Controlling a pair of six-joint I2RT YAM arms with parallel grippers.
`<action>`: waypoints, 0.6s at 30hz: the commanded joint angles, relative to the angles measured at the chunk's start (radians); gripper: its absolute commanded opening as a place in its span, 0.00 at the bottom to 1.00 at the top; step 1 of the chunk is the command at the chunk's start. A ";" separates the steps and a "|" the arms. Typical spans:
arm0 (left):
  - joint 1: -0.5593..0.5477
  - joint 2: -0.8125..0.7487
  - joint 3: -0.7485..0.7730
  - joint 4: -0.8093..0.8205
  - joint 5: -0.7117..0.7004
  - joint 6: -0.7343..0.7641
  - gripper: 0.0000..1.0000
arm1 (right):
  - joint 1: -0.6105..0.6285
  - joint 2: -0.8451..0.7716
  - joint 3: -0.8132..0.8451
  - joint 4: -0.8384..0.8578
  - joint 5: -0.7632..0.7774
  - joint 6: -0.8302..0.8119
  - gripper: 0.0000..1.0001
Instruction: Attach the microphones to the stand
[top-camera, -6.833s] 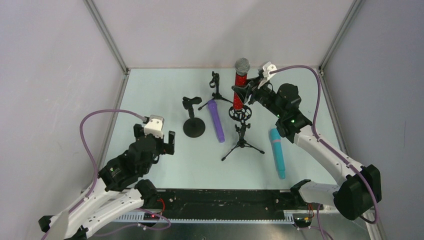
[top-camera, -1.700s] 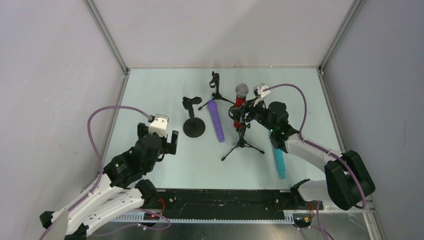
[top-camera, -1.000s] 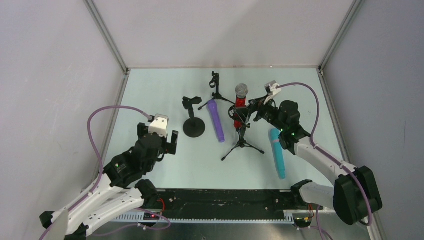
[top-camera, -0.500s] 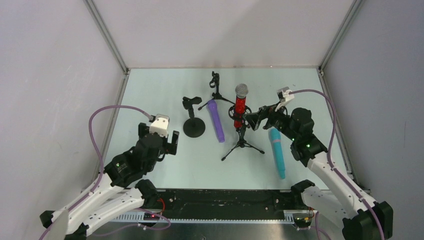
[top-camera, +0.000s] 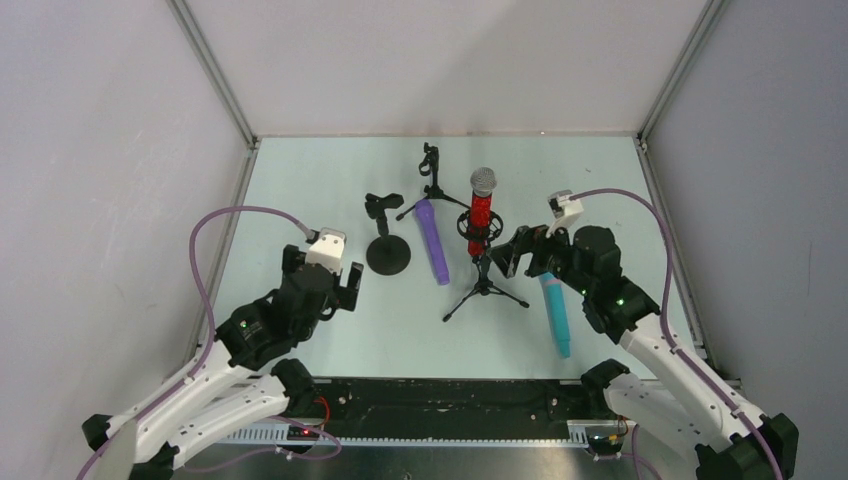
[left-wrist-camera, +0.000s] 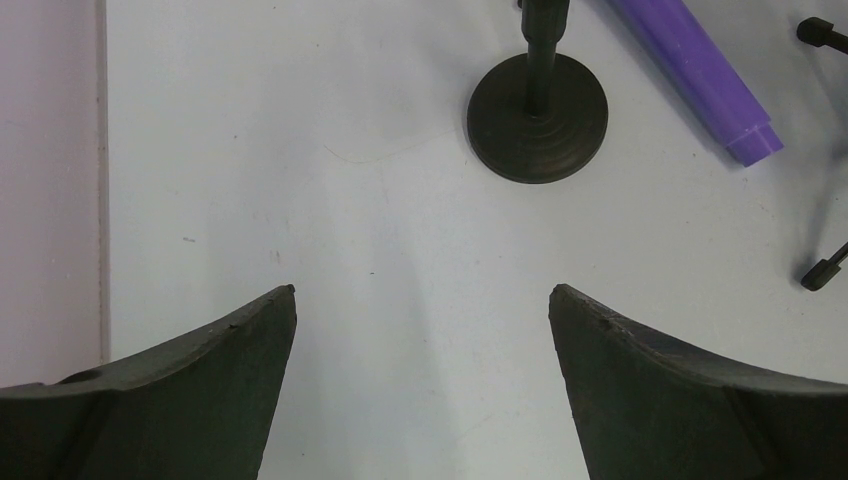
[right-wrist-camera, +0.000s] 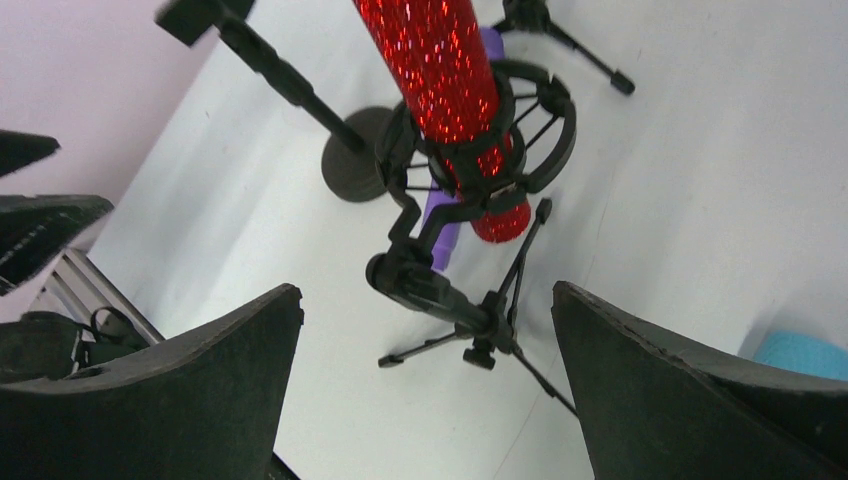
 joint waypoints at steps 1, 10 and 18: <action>0.005 0.003 0.044 0.005 0.006 0.019 1.00 | 0.070 0.046 0.080 -0.092 0.112 -0.009 0.99; 0.003 0.012 0.045 0.002 0.007 0.019 1.00 | 0.173 0.154 0.163 -0.149 0.217 -0.052 0.90; 0.005 0.015 0.046 0.001 0.007 0.019 1.00 | 0.185 0.226 0.194 -0.137 0.262 -0.048 0.74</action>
